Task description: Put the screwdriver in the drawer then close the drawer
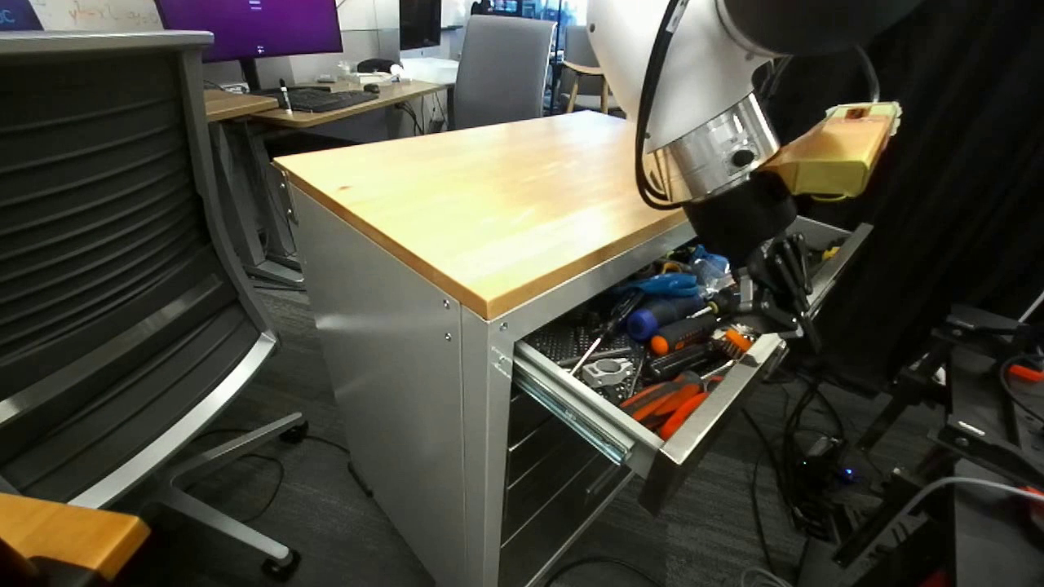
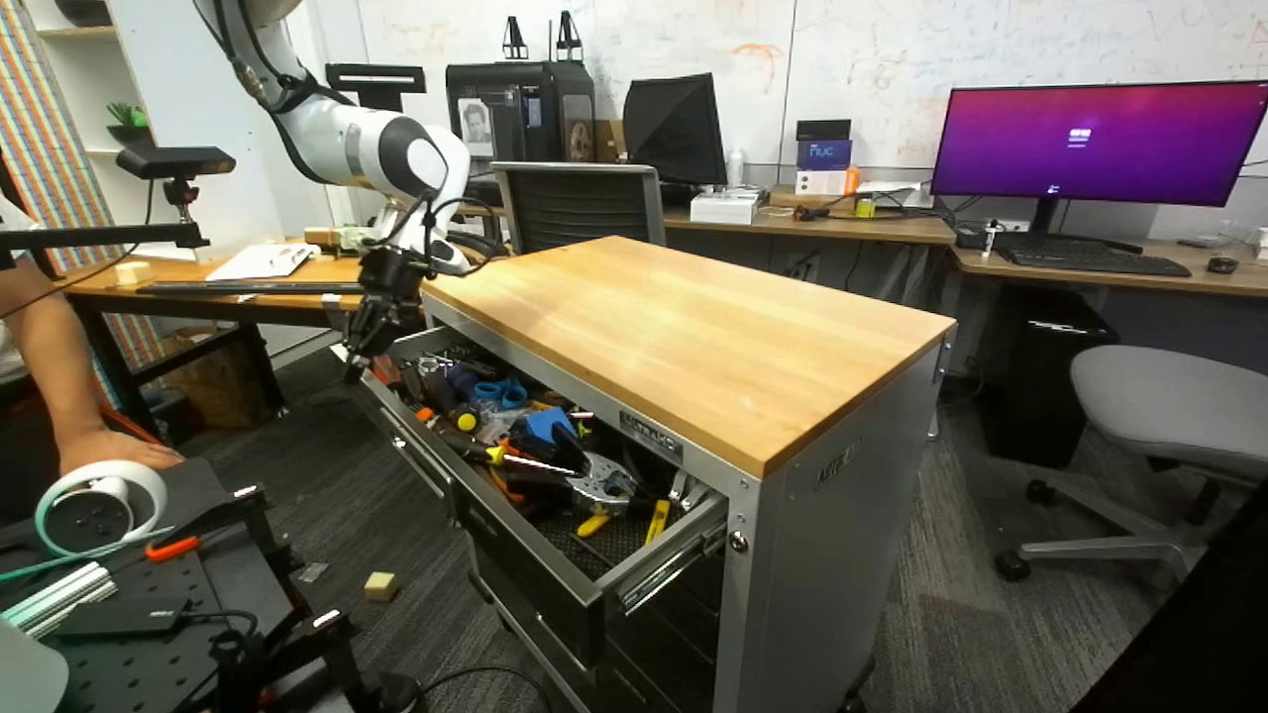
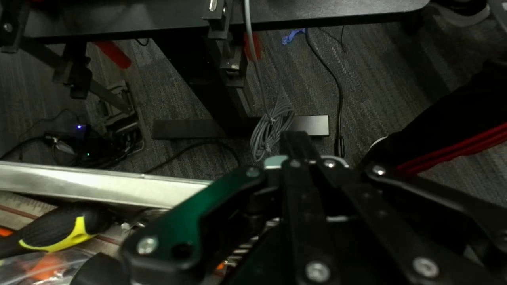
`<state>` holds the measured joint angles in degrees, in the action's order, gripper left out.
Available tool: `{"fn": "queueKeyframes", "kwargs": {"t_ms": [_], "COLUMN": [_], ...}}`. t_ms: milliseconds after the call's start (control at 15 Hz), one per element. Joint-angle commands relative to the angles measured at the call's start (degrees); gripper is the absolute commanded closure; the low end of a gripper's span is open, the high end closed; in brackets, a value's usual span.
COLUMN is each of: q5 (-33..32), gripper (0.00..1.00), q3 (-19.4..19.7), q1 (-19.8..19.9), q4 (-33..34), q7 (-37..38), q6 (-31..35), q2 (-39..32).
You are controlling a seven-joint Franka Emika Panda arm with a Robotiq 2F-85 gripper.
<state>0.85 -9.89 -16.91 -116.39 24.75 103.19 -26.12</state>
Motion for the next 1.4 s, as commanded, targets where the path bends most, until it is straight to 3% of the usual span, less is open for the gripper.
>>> {"fn": "queueKeyframes", "kwargs": {"t_ms": [0, 800, 1333], "q5": [2.7, 3.0, 2.2], "gripper": [1.00, 1.00, 1.00], "q3": [0.5, 2.7, 3.2], "q1": [-0.7, -1.2, -2.3], "q4": [5.5, 10.5, 12.1], "q7": [1.4, 5.1, 7.4], "q6": [-5.2, -4.3, 5.4], "q2": [-3.4, -8.6, -8.1]}}
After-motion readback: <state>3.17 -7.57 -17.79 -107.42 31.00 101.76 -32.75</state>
